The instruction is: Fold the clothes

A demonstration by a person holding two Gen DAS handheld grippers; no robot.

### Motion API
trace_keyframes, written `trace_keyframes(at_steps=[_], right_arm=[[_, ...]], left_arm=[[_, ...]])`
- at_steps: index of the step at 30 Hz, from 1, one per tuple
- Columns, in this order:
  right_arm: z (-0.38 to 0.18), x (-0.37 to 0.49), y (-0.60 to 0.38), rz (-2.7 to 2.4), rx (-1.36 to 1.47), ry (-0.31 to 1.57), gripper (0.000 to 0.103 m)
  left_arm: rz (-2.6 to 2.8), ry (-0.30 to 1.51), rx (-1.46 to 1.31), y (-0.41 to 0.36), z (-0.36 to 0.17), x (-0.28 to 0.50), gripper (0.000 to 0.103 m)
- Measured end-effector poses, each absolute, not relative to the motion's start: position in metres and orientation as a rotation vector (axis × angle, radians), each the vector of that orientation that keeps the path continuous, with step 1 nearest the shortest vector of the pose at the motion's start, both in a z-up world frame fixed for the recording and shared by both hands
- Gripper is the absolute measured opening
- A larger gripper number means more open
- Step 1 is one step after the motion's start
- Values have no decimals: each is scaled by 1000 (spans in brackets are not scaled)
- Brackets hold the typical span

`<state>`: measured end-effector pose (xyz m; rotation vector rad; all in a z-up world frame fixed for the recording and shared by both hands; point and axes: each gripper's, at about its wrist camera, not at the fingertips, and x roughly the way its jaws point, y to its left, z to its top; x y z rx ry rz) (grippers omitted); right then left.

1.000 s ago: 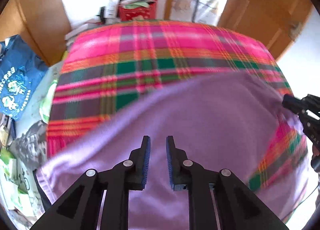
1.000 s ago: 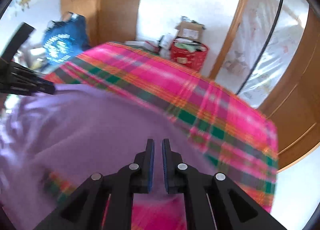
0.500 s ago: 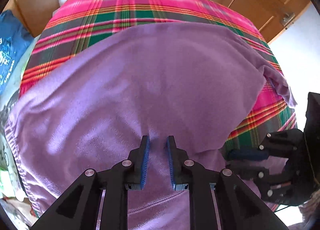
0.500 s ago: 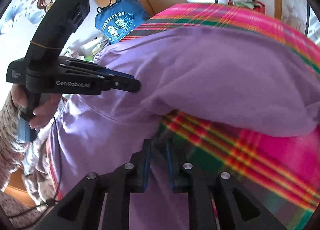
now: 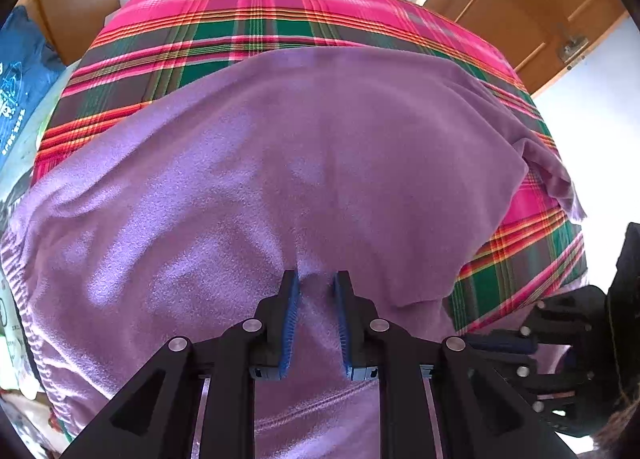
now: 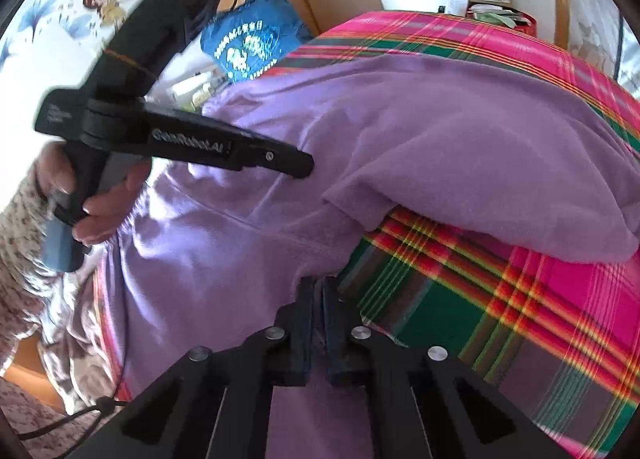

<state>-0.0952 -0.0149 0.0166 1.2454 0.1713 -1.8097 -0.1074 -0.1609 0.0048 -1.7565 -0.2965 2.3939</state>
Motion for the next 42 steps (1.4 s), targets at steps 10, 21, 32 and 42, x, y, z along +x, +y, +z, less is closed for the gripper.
trace_keyframes(at_steps=[10,21,32,42], right_arm=[[34,-73,-3,-1781,1215,58,4],[7,-116,20,-1726,1369,-302,33],[3,-109,0,-1621,1321,-331,33],[39,-121,151,-2087,1199,-499,33]], left_arm=[[2406,-292,-1748,-159,5,-108,19],[2421,-264,-1773,-152,6,-110,21],[2471,-249,-1664,-124,34,-96,21],[2532,77,-1563,-68,45,-94,21]])
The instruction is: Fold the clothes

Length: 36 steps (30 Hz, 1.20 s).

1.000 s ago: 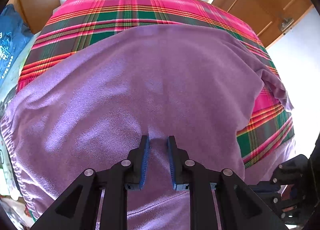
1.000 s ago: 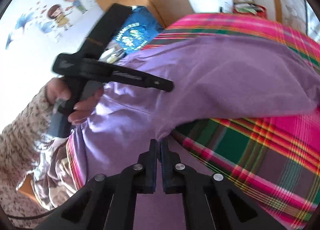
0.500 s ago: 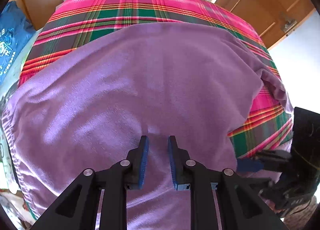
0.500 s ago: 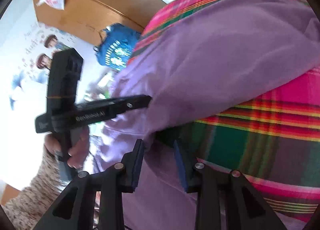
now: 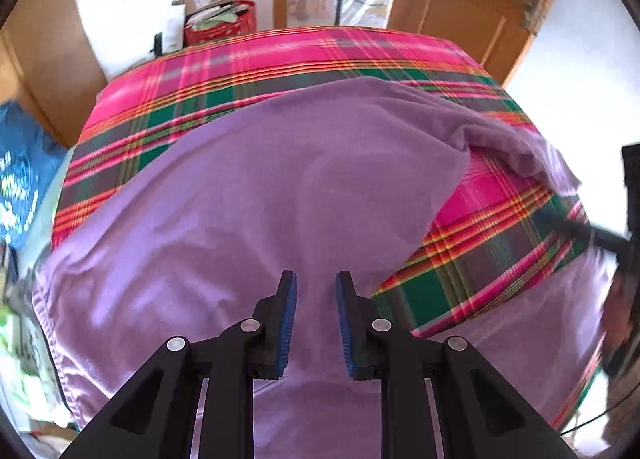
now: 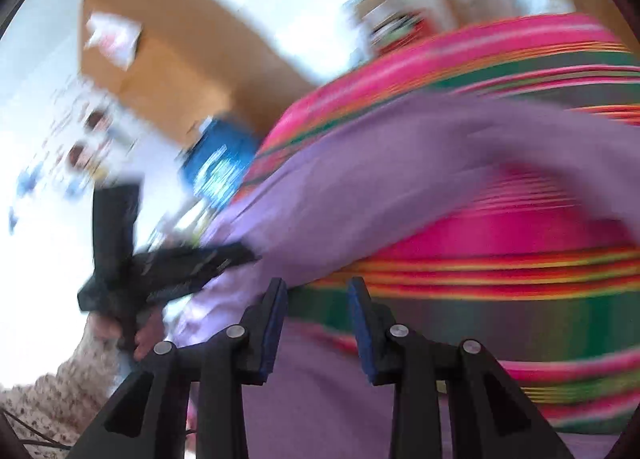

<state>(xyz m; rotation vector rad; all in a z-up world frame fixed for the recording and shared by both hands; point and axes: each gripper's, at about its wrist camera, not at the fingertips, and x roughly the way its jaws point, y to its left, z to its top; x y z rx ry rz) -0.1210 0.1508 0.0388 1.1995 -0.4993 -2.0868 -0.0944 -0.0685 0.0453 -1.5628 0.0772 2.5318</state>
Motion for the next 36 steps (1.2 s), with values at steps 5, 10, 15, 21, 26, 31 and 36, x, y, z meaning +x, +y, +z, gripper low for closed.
trace_keyframes(at_steps=[5,10,15,21,26,31,36], right_arm=[[35,-123,278,-2538,1235,-665,36],[23,-119,347,-2755,1267,-801,36],[7,-126,374,-2753,1306,-908,36],[6,-127,385,-2775,1299,-905,36],[4,-130,386,-2785,1307,-889,36],[5,-131,386,-2777,1317,-870,36],[4,-132,387,-2770,1310,-857,37]], left_arm=[[2555,305,-1546,-40,39,-91,21],[2530,483,-1536,-20,28,-90,21],[2500,526,-1542,-13,20,-96,21],[2492,537,-1475,-8,21,-94,21],[2478,534,-1381,-1,26,-92,25],[2427,595,-1396,10,14,-93,27],[2428,609,-1415,14,8,-102,28]])
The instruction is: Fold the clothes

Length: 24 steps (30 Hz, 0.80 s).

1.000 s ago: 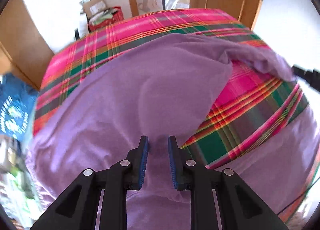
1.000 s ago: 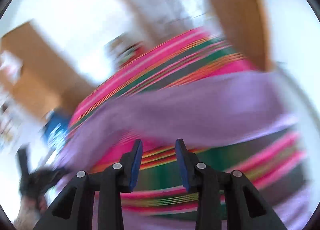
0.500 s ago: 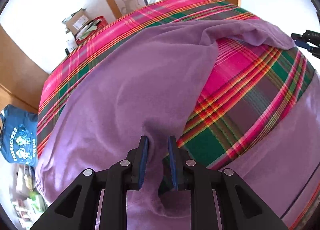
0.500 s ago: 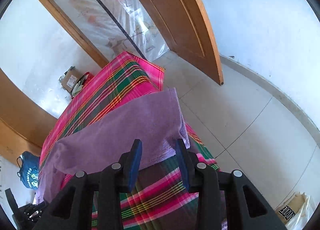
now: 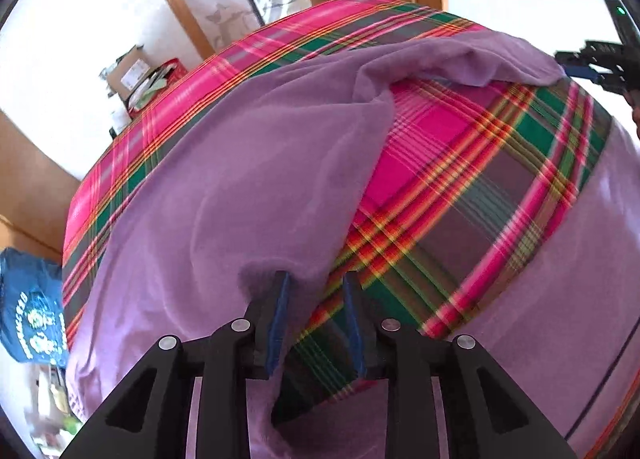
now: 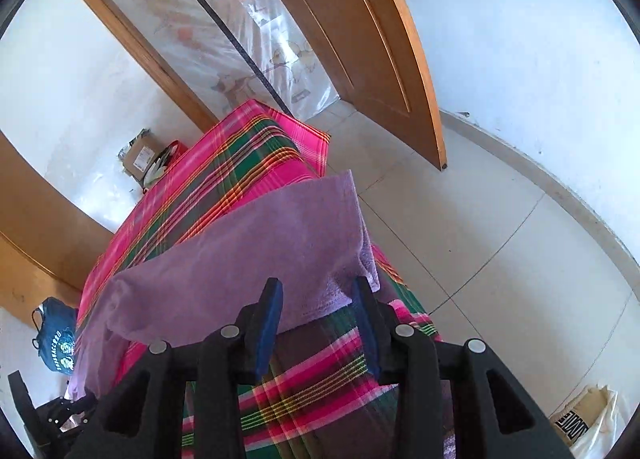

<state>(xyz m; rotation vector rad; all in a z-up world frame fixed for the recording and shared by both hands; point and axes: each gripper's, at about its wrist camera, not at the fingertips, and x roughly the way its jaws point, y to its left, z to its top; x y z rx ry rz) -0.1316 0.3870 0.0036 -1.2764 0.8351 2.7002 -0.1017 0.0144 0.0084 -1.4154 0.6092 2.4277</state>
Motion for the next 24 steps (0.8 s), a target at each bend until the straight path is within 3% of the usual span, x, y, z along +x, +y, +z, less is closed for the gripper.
trace_keyframes(at_steps=[9,10,12,14,24], right_arm=[[5,-134,378,2717,-1269,746,40],[6,-134,377,2716,-1266,735,38],[5,-136,375,2708,-1269,702,23],[4,-138,374,2697,-1275,667,7],[23,-145,388,2724,-1169,592,5]], left_arm=[[2438,715,-1407,31,2,-109,27],[2431,712,-1410,32,2,-110,24],[2417,714,-1422,33,2,-110,7],[2416,717,-1431,32,2,-111,6],[2432,593,-1453,4,23,-108,5]])
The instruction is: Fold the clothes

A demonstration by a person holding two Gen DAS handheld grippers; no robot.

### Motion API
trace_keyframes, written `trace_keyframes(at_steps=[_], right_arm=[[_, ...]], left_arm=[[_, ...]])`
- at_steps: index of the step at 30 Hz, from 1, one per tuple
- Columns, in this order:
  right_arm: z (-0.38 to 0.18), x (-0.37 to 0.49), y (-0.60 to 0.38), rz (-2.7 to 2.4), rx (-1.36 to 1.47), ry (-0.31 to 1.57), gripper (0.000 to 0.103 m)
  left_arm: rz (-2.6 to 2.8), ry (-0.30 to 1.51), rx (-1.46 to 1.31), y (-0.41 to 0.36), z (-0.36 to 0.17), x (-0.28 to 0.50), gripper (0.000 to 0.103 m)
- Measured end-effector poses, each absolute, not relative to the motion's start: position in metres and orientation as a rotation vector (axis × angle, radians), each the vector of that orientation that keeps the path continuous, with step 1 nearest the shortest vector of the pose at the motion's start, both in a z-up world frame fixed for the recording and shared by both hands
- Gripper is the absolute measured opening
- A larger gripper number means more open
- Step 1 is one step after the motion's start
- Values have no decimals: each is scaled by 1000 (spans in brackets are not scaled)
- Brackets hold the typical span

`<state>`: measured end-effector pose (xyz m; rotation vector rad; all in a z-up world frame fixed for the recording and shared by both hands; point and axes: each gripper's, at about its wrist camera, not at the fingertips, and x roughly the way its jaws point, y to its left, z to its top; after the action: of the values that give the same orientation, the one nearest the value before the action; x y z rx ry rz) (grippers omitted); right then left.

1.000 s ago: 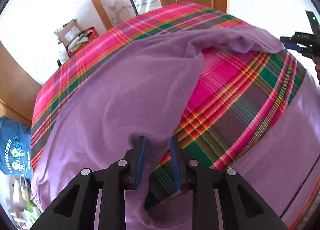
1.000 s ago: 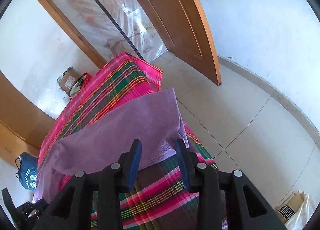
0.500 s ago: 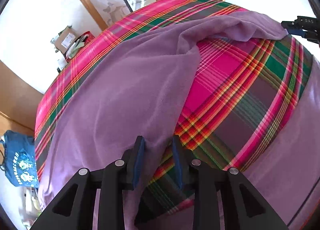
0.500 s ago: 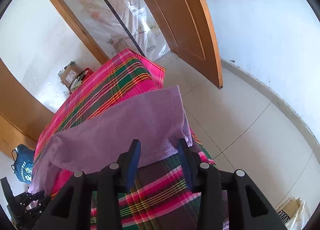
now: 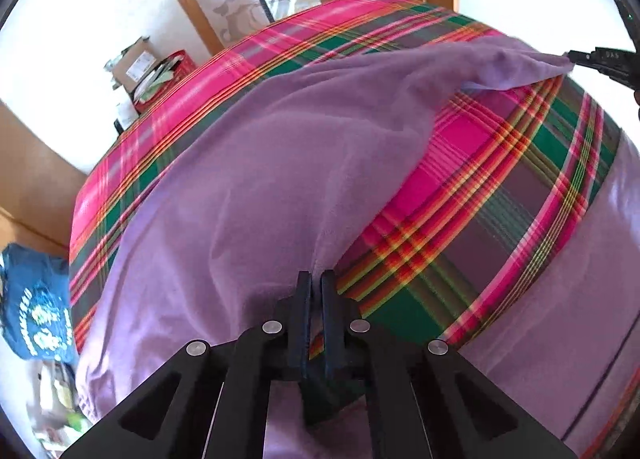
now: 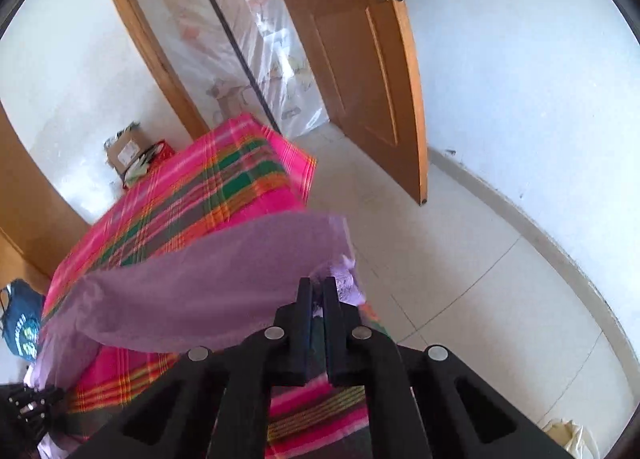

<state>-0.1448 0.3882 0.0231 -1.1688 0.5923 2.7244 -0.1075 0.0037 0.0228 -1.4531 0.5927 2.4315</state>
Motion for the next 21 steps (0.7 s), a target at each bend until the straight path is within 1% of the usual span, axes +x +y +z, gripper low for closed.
trace_keyframes(at_steps=[6,11,15,18,19,20,21], right_arm=[[39,-150,398,2734,-1100,551,5],[21,-154,403,2677,-1187,547,5],[6,-161,416,2580,-1213,603,4],[6,-160,429,2565,-1196,741,6],[7,-162,430,2577,-1188,759,6],[10,-164,429,2599,-1180,758,9],[13,-168,427,2625,-1182,754,19]], left_arm=[[2415,553,-1484,-14,23,-98,5],[2380,558,-1499,-15,15,-92,5],[2379,558,-1500,-17,16,-91,5],[2371,540,-1505,-20,16,-88,5],[2367,543,-1511,-20,15,-89,5],[2363,548,-1515,-20,13,-90,5],[2359,552,-1518,-19,12,-90,5]])
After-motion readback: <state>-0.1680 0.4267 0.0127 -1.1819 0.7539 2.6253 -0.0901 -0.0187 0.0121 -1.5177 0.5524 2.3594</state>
